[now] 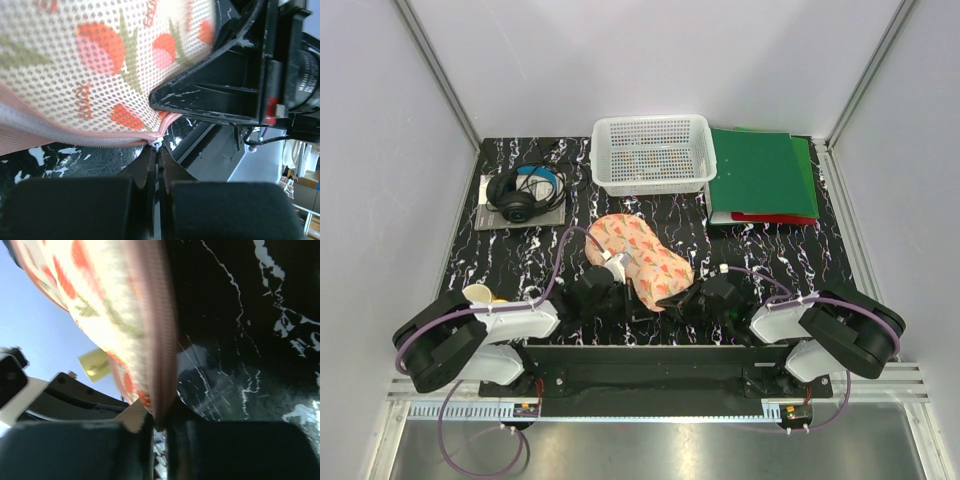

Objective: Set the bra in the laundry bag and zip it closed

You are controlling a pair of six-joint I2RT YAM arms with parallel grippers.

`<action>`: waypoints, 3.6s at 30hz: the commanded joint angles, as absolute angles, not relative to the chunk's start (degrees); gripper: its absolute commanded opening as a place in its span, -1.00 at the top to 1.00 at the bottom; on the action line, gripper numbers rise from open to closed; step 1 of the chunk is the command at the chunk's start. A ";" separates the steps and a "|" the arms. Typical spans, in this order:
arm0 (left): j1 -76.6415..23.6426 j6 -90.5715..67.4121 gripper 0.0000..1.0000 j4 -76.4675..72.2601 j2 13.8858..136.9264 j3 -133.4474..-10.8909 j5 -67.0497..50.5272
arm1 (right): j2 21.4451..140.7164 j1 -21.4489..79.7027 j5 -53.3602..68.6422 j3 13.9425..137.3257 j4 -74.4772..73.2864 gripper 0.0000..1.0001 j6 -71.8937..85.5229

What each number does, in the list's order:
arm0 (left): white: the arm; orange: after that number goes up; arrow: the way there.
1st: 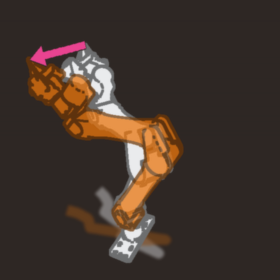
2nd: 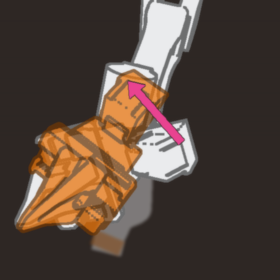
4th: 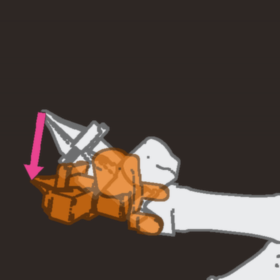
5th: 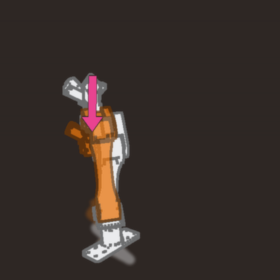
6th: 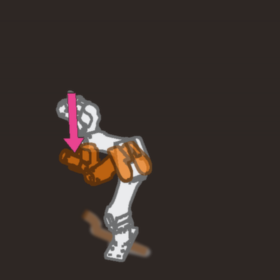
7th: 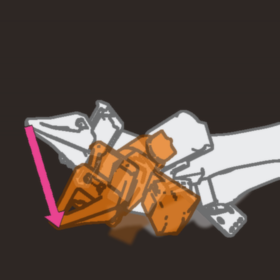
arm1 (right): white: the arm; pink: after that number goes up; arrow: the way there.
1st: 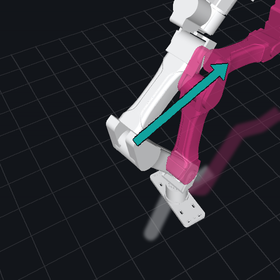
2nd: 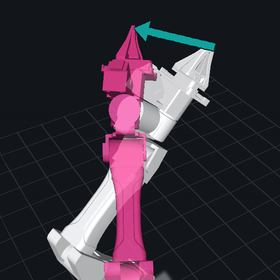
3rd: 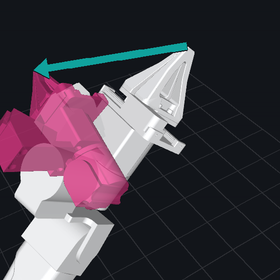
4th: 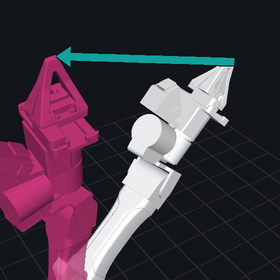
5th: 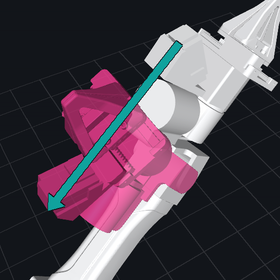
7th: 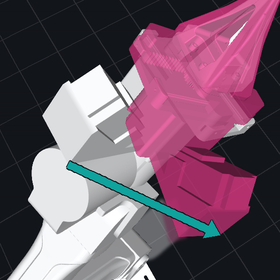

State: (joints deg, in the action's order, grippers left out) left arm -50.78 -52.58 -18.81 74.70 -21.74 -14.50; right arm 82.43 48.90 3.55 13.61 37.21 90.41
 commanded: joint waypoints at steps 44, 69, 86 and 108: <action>-44.38 -57.74 1.00 -23.12 69.96 -20.30 -18.28 | 61.07 48.33 1.14 23.02 5.87 -0.90 79.18; -46.23 -58.09 1.00 -22.50 69.17 -18.81 -17.84 | 80.78 50.53 -0.09 26.63 26.46 -0.18 86.67; -46.23 -57.83 1.00 -22.15 69.88 -21.27 -18.90 | 81.03 52.73 -3.33 27.86 23.73 -0.30 87.18; -32.96 -49.48 1.00 2.92 43.94 -12.04 -19.06 | 93.42 32.87 29.09 42.85 14.19 0.98 56.96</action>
State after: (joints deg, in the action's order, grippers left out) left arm -33.23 -51.18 1.72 43.66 -12.01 -16.08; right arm 88.79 32.73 20.93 32.80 20.51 65.84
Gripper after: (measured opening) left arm 0.012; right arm 0.022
